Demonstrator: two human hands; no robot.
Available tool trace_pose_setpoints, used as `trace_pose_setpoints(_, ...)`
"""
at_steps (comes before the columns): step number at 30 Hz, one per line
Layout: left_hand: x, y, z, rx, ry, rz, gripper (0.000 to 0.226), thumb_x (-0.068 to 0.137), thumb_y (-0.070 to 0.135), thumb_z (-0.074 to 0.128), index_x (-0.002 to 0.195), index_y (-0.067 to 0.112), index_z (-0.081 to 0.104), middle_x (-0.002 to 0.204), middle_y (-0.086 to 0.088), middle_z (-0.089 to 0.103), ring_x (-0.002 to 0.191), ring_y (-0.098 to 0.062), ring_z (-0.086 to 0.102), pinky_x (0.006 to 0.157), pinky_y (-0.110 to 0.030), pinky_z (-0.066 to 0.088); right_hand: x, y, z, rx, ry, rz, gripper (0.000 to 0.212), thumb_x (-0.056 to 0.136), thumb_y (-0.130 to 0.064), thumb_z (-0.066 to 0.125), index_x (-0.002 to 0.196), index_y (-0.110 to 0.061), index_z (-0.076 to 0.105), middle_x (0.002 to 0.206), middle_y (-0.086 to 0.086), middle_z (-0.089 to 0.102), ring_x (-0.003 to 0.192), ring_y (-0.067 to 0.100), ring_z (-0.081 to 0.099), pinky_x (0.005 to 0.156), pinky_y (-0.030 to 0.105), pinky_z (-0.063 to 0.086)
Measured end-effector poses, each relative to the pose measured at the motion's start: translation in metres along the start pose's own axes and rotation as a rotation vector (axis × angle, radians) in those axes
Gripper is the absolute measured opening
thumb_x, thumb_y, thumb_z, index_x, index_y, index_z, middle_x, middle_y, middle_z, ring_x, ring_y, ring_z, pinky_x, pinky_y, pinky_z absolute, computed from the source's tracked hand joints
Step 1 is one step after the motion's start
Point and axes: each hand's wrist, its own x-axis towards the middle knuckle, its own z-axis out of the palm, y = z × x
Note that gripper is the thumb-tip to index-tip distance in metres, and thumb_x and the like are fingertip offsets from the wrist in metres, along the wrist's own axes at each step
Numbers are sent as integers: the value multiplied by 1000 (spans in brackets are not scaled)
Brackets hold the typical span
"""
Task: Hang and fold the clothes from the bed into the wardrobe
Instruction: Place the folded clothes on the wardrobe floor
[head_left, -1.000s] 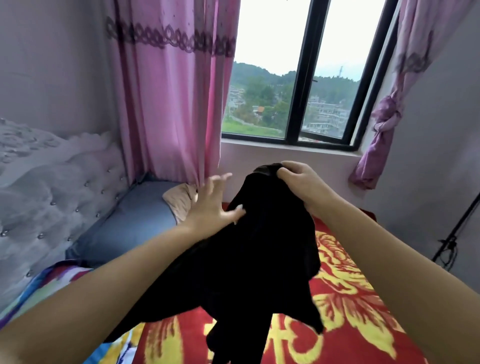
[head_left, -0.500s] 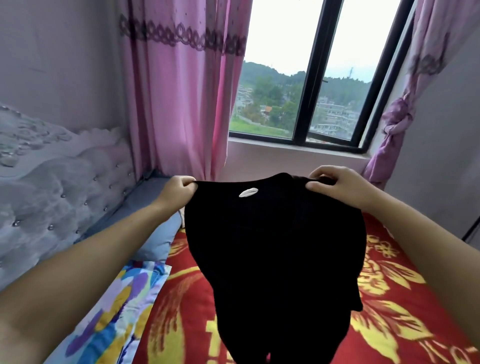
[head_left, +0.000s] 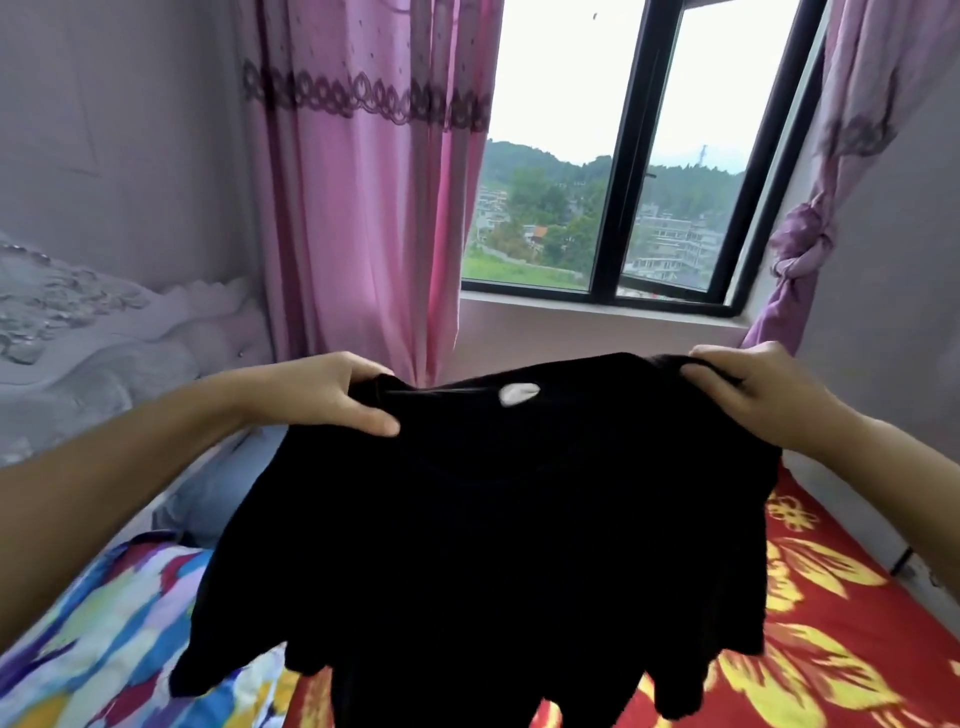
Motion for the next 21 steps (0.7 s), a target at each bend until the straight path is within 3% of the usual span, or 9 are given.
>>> trace_pose_setpoints(2, 0, -3, -5, 17, -69, -91, 22, 74, 45, 75, 79, 24, 72, 73, 8, 70, 68, -4, 65, 61, -15, 48, 4, 12, 4, 41, 41, 99, 35, 97, -37, 48, 81, -10, 65, 58, -17, 52, 58, 5, 52, 57, 15, 36)
trace_pose_setpoints(4, 4, -10, -5, -33, -18, -130, 17, 82, 42, 72, 72, 28, 72, 68, 15, 66, 65, 1, 62, 60, -10, 44, 11, 22, 20, 38, -22, 212, 27, 96, -33, 49, 83, -17, 67, 65, -18, 60, 63, 6, 55, 64, 20, 38)
trace_pose_setpoints(6, 14, -19, 2, -118, 129, -154, 23, 86, 44, 62, 72, 28, 71, 63, 17, 56, 58, 2, 52, 55, -11, 40, 20, 31, 41, -10, -82, 346, 28, 97, -30, 51, 90, -12, 70, 81, 0, 71, 81, 23, 63, 72, 31, 42)
trace_pose_setpoints(8, 28, -26, 15, -216, 302, -262, 27, 91, 42, 57, 83, 20, 70, 62, 10, 55, 53, -3, 49, 50, -15, 39, 31, 35, 59, -19, -105, 520, 33, 99, -31, 49, 85, -7, 69, 89, 14, 71, 89, 30, 63, 73, 34, 41)
trace_pose_setpoints(12, 68, -9, 48, -483, 472, -447, 26, 98, 23, 51, 90, 3, 65, 78, -10, 65, 63, -18, 60, 62, -24, 49, 60, 2, 87, 176, -159, 815, 41, 98, -27, 45, 63, -8, 55, 70, 9, 57, 73, 25, 55, 59, 30, 33)
trace_pose_setpoints(16, 93, 44, 80, -723, 303, -408, 19, 99, 16, 42, 85, 11, 54, 71, -7, 55, 57, -18, 57, 49, -27, 54, 77, -65, 111, 592, -195, 723, 35, 101, -32, 42, 100, -9, 68, 83, 1, 65, 71, 12, 59, 63, 23, 43)
trace_pose_setpoints(19, 91, 69, 79, -945, 188, -304, 20, 99, 14, 38, 95, 5, 56, 70, -10, 61, 54, -18, 64, 54, -30, 57, 79, -90, 102, 561, -340, 456, 36, 98, -46, 43, 119, -25, 63, 107, -7, 68, 96, 7, 62, 84, 21, 46)
trace_pose_setpoints(21, 83, 75, 67, -1113, 77, -205, 22, 95, 7, 36, 97, 1, 57, 72, -12, 67, 62, -18, 68, 63, -29, 59, 76, -88, 89, 472, -427, 356, 44, 93, -47, 54, 133, -30, 50, 115, -9, 63, 103, 8, 60, 89, 23, 46)
